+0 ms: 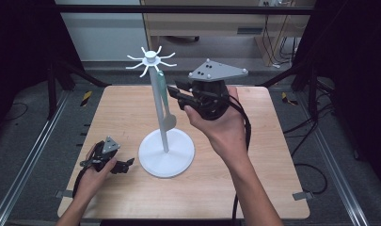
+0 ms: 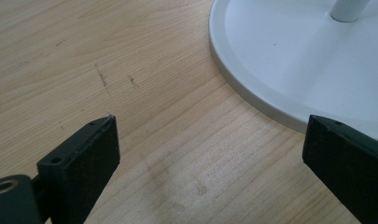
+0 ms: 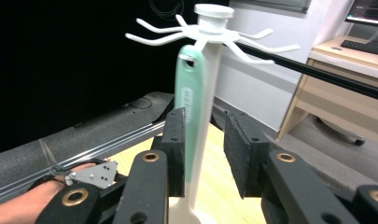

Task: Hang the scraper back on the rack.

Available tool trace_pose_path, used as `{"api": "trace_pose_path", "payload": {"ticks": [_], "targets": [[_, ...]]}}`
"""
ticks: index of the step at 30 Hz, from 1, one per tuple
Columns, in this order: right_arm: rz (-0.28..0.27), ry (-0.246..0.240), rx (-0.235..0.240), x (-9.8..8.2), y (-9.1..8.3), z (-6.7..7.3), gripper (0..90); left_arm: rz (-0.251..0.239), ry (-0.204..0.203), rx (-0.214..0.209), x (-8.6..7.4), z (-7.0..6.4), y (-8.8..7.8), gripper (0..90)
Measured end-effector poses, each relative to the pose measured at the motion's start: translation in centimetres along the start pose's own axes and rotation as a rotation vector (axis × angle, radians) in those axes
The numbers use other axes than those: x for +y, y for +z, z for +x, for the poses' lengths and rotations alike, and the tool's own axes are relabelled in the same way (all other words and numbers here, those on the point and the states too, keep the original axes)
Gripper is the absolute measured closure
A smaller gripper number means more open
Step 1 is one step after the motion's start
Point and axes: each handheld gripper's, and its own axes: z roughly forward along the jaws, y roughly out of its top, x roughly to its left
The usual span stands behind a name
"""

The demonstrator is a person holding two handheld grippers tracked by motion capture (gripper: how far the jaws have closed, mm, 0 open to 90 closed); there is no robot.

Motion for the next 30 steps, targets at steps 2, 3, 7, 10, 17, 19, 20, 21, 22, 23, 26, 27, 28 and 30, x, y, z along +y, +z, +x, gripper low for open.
{"api": "trace_pose_path", "payload": {"ticks": [2,3,7,10,17,19,20,21,22,23,26,27,28,30], "targets": [[0.005,0.001,-0.006,-0.2,-0.1,-0.2,68.4,-0.003,0.0,0.002,0.0,0.0,0.0,3.7],[0.006,0.006,-0.013,-0.3,-0.2,-0.2,67.7,-0.005,-0.001,0.002,0.0,0.0,0.1,3.7],[0.019,0.007,-0.036,-0.8,-0.3,-0.5,64.4,-0.006,0.001,0.003,0.0,-0.1,0.1,3.7],[0.03,0.008,-0.06,-1.1,-0.3,-0.6,60.2,-0.006,0.001,0.003,0.0,-0.1,0.1,3.6],[0.048,0.013,-0.108,-1.9,-0.3,-1.1,45.3,-0.005,0.001,0.004,0.0,0.0,0.0,3.7],[0.049,0.015,-0.128,-2.2,-0.2,-1.3,40.5,-0.005,0.002,0.004,0.0,0.0,0.0,3.7],[0.049,0.015,-0.136,-2.4,-0.3,-1.4,38.4,-0.006,0.001,0.004,0.0,0.0,0.0,3.7],[0.051,0.018,-0.144,-2.5,-0.3,-1.6,36.1,-0.006,0.001,0.003,0.0,0.0,0.0,3.7],[0.055,0.021,-0.151,-2.7,-0.3,-1.7,33.9,-0.006,0.001,0.004,0.0,0.0,0.0,3.7],[0.059,0.027,-0.16,-3.0,-0.3,-1.8,30.8,-0.004,0.002,0.003,0.0,0.0,0.1,3.7],[0.069,0.033,-0.191,-3.7,-0.5,-2.2,25.0,-0.007,0.002,0.004,0.0,0.0,0.0,3.7],[0.074,0.037,-0.2,-4.0,-0.5,-2.3,22.5,-0.006,0.002,0.005,0.0,0.0,0.0,3.7],[0.082,0.039,-0.208,-4.2,-0.6,-2.4,21.1,-0.005,0.002,0.006,-0.1,0.0,0.1,3.7],[0.083,0.044,-0.222,-4.8,-0.8,-2.7,18.9,-0.007,0.001,0.006,-0.1,0.0,0.0,3.7]]}}
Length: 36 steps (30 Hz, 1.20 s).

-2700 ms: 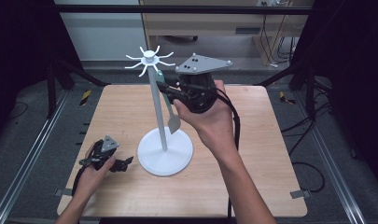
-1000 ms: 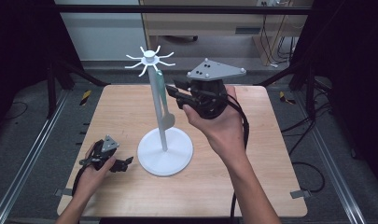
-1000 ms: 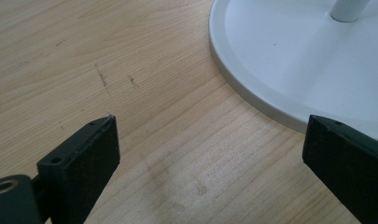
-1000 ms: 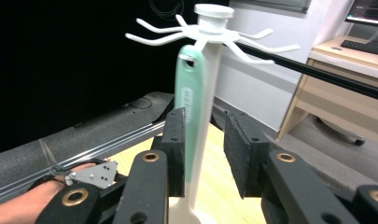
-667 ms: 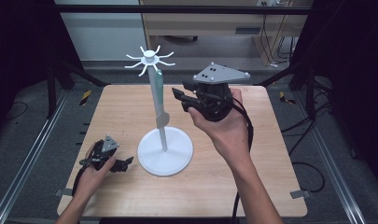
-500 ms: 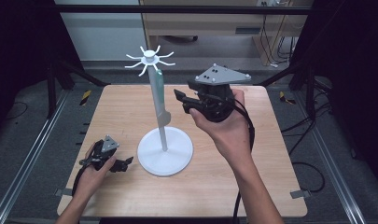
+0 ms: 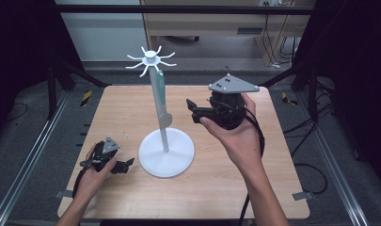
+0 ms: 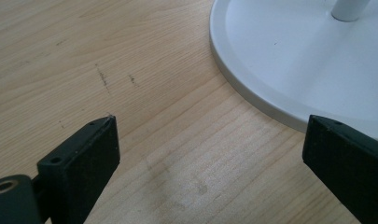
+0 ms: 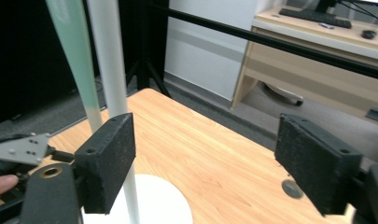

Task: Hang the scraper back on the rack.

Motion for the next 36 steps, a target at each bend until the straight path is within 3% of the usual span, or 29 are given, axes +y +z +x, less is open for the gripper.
{"api": "trace_pose_path", "payload": {"ticks": [15,36], "targets": [[0.038,0.028,-0.081,-3.3,-0.9,-2.1,7.8,0.0,-0.005,0.005,0.0,0.2,-0.2,3.6],[0.086,0.068,-0.134,-9.5,-2.9,-4.3,5.4,0.003,-0.009,0.008,-0.1,0.3,-0.2,3.6]]}}
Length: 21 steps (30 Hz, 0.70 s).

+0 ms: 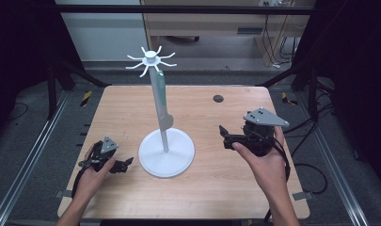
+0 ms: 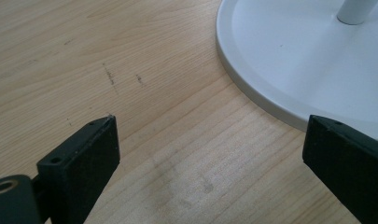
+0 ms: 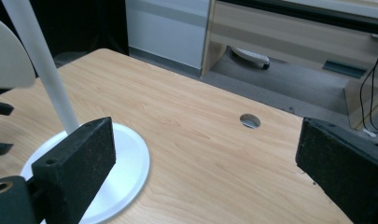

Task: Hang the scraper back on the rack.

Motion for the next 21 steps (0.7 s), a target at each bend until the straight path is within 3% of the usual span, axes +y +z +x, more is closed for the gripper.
{"api": "trace_pose_path", "payload": {"ticks": [7,21], "targets": [[0.043,0.015,-0.035,-2.4,0.4,-1.0,5.6,0.001,0.006,0.001,0.0,-0.1,0.1,3.6],[0.105,0.067,-0.059,-6.7,2.0,-2.1,6.2,0.003,0.008,-0.001,0.0,-0.2,0.1,3.6]]}}
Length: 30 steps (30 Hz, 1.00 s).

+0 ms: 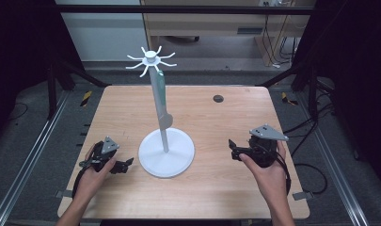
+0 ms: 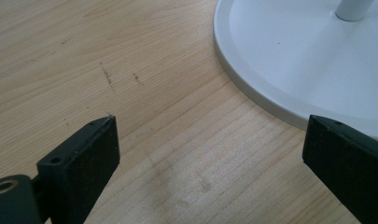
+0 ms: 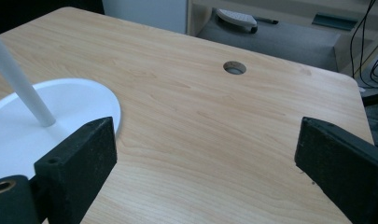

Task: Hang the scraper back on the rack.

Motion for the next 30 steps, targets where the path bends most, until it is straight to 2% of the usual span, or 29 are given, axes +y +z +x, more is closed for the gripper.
{"api": "trace_pose_path", "payload": {"ticks": [16,30], "targets": [[0.026,0.055,-0.028,-3.2,1.3,-0.9,6.8,0.002,0.004,-0.002,0.0,-0.2,0.1,3.6],[0.052,0.077,-0.025,-4.6,1.8,-1.3,6.4,0.006,0.011,-0.005,0.0,-0.2,0.1,3.6]]}}
